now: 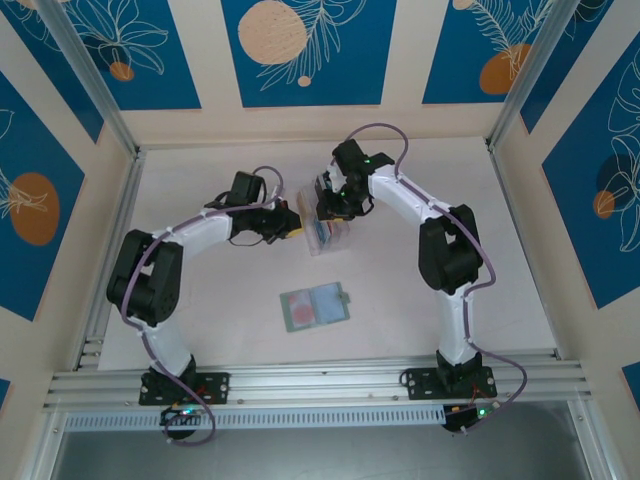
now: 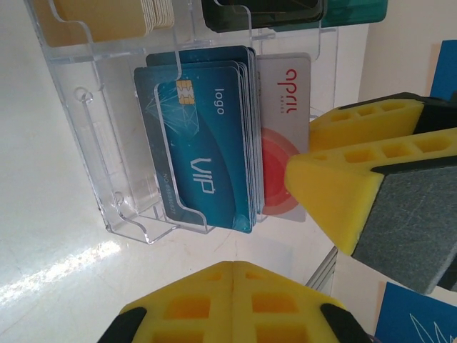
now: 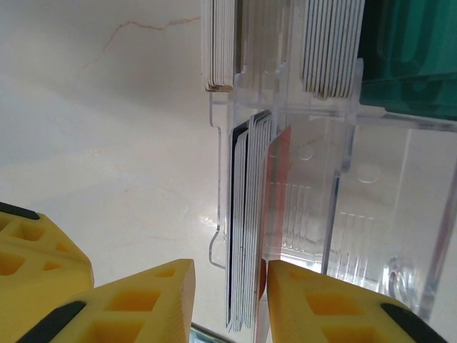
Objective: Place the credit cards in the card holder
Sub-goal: Pick up the credit card from the storage box.
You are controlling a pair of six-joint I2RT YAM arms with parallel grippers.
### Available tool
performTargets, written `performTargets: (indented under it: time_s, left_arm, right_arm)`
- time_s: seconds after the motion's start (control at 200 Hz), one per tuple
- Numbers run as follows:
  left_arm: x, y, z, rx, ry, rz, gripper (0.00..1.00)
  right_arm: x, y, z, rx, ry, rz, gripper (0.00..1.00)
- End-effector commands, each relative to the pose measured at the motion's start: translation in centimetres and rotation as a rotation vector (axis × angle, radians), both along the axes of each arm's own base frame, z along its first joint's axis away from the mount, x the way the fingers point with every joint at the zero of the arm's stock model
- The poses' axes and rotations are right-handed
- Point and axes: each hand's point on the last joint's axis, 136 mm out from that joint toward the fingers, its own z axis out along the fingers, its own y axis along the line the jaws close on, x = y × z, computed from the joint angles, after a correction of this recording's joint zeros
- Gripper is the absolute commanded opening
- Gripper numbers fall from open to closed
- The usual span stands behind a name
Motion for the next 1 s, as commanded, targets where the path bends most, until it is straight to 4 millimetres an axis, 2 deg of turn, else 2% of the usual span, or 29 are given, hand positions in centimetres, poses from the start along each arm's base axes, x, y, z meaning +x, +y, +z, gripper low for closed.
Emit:
performTargets:
  time_s: [0.0, 0.44, 0.99]
  left_arm:
    - [1.1, -0.4, 0.6, -0.034, -0.014, -0.004, 0.03]
    - [2.2, -2.9, -0.6, -0.068, 0.011, -0.033, 0.03]
    - [2.6, -5.0, -0.6, -0.074, 0.010, -0.065, 0.03]
  right_arm:
    - [-0.3, 0.7, 0.1, 0.053, 0.048, 0.021, 0.35]
    - [-0.2, 0.7, 1.6, 0.208, 0.094, -0.001, 0.34]
    - [-0.2, 0.2, 1.4, 0.200, 0.101, -0.004, 0.16]
